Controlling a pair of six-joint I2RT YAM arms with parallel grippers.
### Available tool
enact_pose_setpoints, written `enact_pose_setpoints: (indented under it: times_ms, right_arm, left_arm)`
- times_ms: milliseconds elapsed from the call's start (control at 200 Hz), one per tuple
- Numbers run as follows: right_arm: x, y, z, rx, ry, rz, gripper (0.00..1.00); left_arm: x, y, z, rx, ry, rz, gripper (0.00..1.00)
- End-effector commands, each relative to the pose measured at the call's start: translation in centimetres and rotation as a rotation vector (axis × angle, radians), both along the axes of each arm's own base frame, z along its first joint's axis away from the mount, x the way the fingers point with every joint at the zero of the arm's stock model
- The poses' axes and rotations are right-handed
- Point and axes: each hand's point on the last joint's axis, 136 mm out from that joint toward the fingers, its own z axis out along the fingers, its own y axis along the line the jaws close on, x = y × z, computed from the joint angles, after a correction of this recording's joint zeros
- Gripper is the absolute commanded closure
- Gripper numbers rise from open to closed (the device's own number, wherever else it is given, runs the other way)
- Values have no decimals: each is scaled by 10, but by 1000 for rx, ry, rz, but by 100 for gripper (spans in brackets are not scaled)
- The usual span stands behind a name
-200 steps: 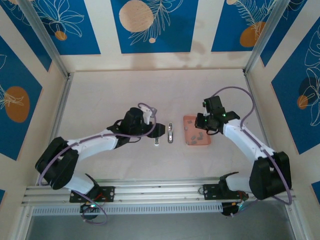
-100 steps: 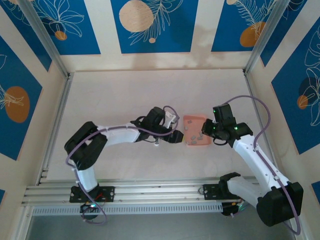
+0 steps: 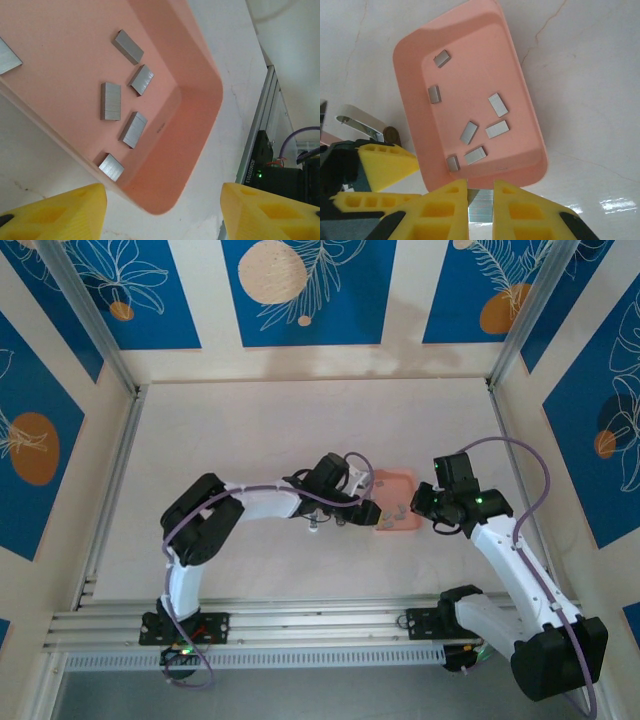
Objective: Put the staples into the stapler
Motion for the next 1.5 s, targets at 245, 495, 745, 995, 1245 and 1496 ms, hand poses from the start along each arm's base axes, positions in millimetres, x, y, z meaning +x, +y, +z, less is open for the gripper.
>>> enact_pose_setpoints:
  times_ms: [245,495,745,995,1245,1496]
  right_arm:
    - [-10,-1,0,15,-17,3,85]
    - [-13,-5,4,8,-23,-10,85]
    - [-14,-7,12,5,-41,-23,85]
    - [-7,-3,21,15,-80,-19,85]
    - [4,17,27,18,-144,25,85]
    - [8,47,28,-33,-181,80,85]
  left_arm:
    - [8,-31,-6,-24,38,-4,38]
    - [15,-63,-3,-49,33,-32,38]
    - [28,-77,18,-74,-23,-32,38]
    - [34,-53,75,-130,-139,12,37]
    - [47,11,113,-134,-253,144,36]
    - [57,79,128,-87,-387,273,34]
